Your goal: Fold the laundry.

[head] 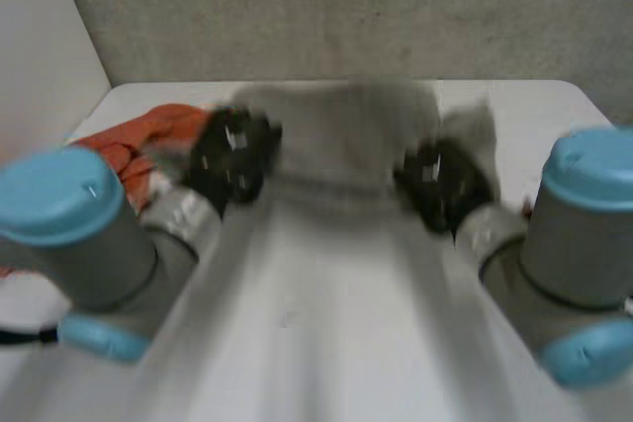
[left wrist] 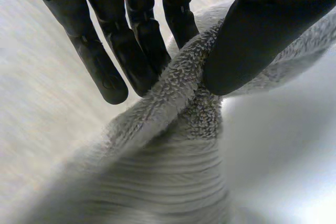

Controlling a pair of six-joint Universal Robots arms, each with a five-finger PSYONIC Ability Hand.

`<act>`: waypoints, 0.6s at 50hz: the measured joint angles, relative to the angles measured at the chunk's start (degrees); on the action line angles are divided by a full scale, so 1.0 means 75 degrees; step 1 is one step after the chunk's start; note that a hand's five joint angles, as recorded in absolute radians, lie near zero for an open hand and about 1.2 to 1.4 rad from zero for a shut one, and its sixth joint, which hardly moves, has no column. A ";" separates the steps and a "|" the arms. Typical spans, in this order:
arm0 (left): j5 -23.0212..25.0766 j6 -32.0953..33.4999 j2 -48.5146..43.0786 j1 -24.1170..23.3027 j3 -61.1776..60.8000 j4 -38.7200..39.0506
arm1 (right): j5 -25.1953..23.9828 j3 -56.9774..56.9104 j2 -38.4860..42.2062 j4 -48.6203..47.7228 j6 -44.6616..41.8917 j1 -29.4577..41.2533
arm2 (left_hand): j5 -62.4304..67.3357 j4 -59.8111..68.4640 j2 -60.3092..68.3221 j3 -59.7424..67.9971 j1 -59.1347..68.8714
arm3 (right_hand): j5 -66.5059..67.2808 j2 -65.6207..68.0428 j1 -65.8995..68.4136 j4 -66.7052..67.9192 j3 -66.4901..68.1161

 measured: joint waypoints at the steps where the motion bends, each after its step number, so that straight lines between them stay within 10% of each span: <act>1: -0.0015 0.0091 -0.0023 -0.0055 -0.0242 -0.0200 | -0.0019 0.0220 0.0033 0.0284 -0.0049 -0.0003 | 0.0000 0.0000 0.0000 0.0000 -0.0001 | -0.0206 -0.0314 -0.0009 -0.0338 -0.0303; 9: -0.0090 0.0340 0.0057 -0.0293 -0.1217 -0.1705 | 0.0003 0.0936 -0.0084 0.1263 -0.0186 -0.0046 | -0.0421 -0.1017 -0.0960 -0.0972 -0.0589 | -0.3500 -0.3651 -0.2770 -0.3803 -0.3754; 11: -0.0101 0.0327 0.0260 -0.0343 -0.1313 -0.2094 | 0.0013 0.0941 -0.0336 0.1381 -0.0173 -0.0115 | -0.3471 -0.4092 -0.4030 -0.4002 -0.4056 | -0.5294 -0.5526 -0.4296 -0.5557 -0.5507; 15: -0.0113 0.0262 0.0707 -0.0354 -0.1361 -0.2445 | -0.0008 0.0809 -0.0807 0.1490 -0.0132 -0.0298 | -0.4403 -0.4983 -0.4908 -0.4896 -0.4760 | -0.6636 -0.6862 -0.5472 -0.6961 -0.6977; 30: 0.0259 -0.1146 0.1834 0.1208 -0.1375 -0.2532 | -0.0296 -0.1000 -0.0676 0.2333 -0.0143 -0.0803 | -0.5304 -0.5880 -0.5759 -0.5737 -0.5357 | -0.6670 -0.6983 -0.5538 -0.7024 -0.7085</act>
